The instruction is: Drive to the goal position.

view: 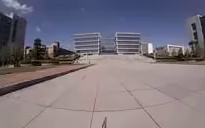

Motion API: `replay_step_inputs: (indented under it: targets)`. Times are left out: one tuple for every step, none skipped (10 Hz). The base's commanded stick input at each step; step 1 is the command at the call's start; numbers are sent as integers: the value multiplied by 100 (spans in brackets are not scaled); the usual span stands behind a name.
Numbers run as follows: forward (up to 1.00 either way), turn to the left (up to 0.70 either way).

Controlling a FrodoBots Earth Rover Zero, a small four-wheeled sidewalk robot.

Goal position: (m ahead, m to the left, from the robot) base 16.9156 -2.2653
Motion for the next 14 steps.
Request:
replay_step_inputs:
  targets:
    - [70, 0]
    - [70, 0]
    - [70, 0]
    - [70, 0]
    - [70, 0]
    - [70, 0]
    - [70, 0]
    - [70, 0]
    - [70, 0]
    - [70, 0]
    - [70, 0]
    - [70, 0]
    - [70, 0]
    - [70, 0]
